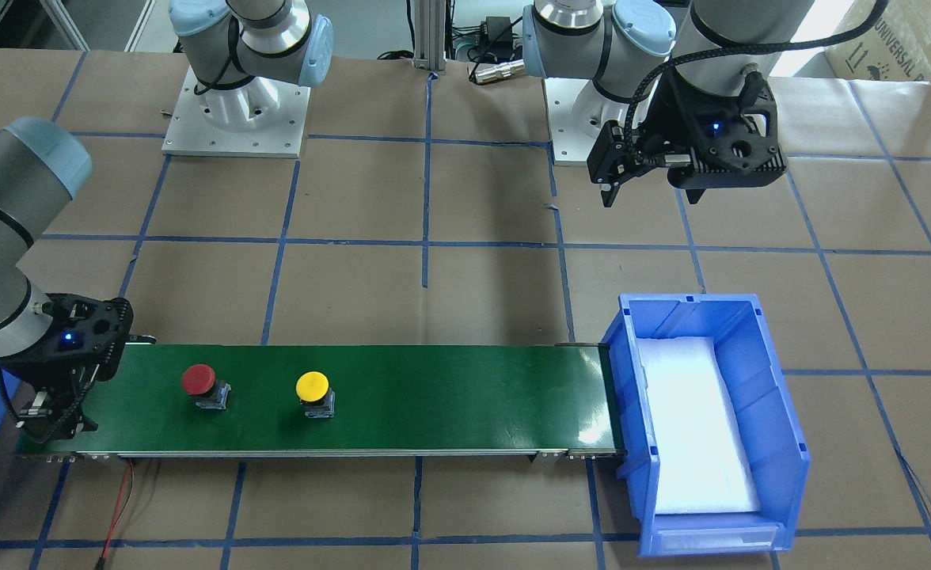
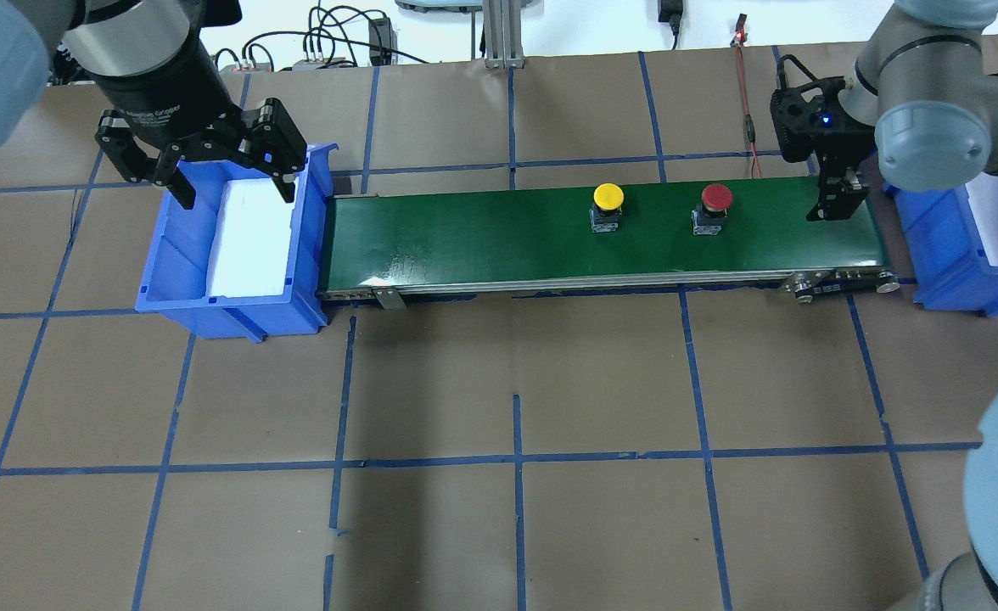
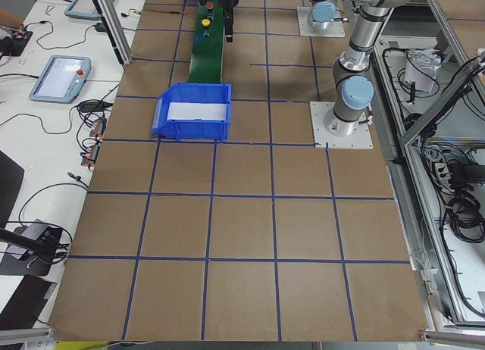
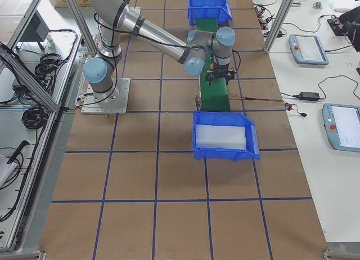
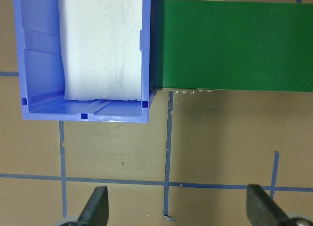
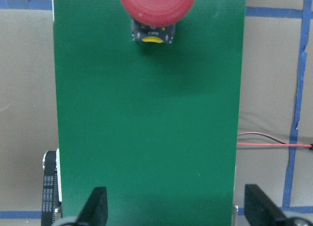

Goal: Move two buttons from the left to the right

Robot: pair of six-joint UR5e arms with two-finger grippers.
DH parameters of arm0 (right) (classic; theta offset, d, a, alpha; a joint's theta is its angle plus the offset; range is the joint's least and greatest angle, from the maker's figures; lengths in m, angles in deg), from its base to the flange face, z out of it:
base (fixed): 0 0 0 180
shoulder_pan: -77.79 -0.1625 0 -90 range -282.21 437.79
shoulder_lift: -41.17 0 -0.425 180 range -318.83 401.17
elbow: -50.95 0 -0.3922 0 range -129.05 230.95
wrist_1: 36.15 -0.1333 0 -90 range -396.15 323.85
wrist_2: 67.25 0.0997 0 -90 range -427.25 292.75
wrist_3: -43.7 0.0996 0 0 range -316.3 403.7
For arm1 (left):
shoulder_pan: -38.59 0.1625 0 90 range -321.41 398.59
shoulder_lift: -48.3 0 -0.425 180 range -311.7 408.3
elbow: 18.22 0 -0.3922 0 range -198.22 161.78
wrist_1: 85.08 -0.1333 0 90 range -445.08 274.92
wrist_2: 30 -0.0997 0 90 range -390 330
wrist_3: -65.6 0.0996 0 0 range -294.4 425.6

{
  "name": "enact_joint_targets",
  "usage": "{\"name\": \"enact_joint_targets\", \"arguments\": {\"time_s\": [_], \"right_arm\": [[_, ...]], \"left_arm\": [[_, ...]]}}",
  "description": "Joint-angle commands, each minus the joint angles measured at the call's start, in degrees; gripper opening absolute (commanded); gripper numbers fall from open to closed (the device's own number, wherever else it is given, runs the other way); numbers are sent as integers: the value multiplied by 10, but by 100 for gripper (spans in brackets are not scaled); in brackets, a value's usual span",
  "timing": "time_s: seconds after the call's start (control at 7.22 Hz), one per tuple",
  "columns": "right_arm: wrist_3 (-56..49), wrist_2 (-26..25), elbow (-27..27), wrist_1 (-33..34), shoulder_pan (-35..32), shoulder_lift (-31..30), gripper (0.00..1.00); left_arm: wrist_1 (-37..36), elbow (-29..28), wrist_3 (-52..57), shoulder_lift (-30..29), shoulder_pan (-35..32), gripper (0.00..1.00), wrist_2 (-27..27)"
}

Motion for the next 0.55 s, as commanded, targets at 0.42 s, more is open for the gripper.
{"name": "enact_joint_targets", "arguments": {"time_s": [0.42], "right_arm": [[2, 9, -21, 7, -2, -1, 97]], "left_arm": [[0, 0, -1, 0, 0, 100, 0]]}}
